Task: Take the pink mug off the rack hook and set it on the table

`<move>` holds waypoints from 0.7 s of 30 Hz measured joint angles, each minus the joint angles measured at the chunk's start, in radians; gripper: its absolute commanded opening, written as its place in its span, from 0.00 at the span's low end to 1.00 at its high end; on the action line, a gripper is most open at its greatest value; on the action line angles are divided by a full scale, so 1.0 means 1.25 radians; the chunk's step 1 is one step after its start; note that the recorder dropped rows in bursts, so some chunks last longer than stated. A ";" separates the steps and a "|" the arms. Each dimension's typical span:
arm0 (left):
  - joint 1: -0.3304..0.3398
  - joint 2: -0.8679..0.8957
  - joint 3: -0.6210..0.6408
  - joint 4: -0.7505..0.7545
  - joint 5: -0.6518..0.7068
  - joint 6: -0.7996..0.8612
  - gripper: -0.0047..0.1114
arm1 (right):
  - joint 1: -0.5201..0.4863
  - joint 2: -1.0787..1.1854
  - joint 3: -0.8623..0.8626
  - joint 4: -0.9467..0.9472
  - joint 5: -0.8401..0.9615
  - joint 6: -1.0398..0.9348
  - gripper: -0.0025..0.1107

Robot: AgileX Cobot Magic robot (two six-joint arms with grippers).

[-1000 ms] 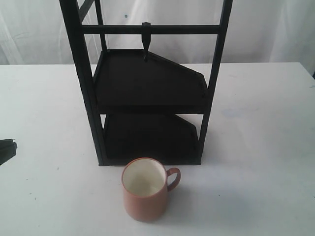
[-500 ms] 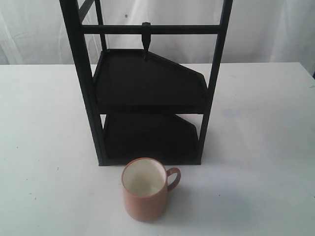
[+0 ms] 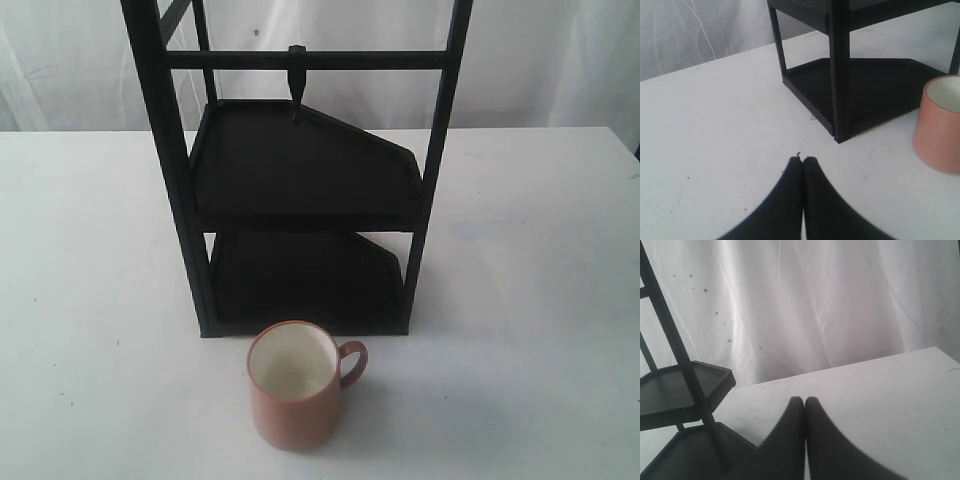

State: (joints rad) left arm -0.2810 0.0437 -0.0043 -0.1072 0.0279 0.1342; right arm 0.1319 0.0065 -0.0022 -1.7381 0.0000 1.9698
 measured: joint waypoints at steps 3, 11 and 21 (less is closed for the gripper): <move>0.000 -0.021 0.000 -0.001 0.004 0.000 0.04 | 0.000 0.000 0.000 0.000 0.000 0.001 0.02; 0.000 -0.031 0.000 -0.001 0.006 0.000 0.04 | 0.000 0.000 0.000 0.000 0.000 0.001 0.02; 0.000 -0.031 0.000 -0.001 0.006 0.000 0.04 | 0.000 0.000 0.000 0.000 0.000 0.001 0.02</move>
State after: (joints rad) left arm -0.2810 0.0051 -0.0043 -0.1089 0.0353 0.1342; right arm 0.1319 0.0065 -0.0022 -1.7381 0.0000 1.9714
